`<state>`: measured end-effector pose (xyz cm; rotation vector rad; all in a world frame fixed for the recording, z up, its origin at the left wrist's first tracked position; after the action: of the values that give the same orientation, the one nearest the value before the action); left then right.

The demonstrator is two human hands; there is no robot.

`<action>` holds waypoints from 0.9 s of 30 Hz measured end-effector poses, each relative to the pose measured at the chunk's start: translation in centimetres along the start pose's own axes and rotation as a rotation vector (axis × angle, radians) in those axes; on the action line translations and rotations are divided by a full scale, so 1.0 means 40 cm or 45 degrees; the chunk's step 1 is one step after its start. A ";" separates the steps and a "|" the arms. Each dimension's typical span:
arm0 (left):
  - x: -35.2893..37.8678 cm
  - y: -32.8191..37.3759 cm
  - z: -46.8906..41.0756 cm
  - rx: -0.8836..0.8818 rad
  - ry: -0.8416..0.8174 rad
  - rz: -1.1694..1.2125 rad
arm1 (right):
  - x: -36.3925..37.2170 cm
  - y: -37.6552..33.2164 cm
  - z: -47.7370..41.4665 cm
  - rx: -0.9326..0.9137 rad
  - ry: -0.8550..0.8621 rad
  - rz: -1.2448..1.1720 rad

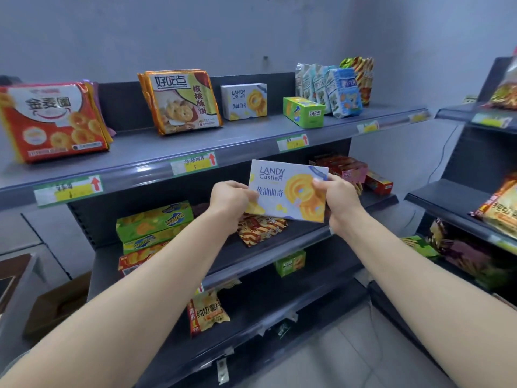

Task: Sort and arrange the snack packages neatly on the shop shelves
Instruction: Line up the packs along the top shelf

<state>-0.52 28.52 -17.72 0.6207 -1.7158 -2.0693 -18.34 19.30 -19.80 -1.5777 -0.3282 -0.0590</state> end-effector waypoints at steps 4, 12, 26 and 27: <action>0.011 0.067 0.007 0.115 0.016 0.004 | 0.011 -0.058 -0.032 -0.093 -0.049 -0.088; 0.037 0.199 -0.029 0.237 0.078 0.078 | 0.054 -0.172 -0.166 -0.216 -0.227 -0.136; 0.152 0.341 -0.198 0.282 0.497 0.253 | 0.159 -0.343 -0.455 -0.428 -0.672 0.213; 0.155 0.344 -0.215 0.277 0.519 0.243 | 0.164 -0.342 -0.476 -0.417 -0.694 0.224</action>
<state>-0.71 15.60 -6.10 0.8412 -1.6897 -1.5140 -12.23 1.63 -4.19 -1.9289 -0.6249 0.4834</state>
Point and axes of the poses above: each hand's wrist, its own z-axis away from the middle knuckle, its own x-axis out of the palm, y = z × x, the point moved 3 cm from there along -z, towards the middle knuckle, and after that the axes turned 2 degrees about -x, right-handed, at the moved point
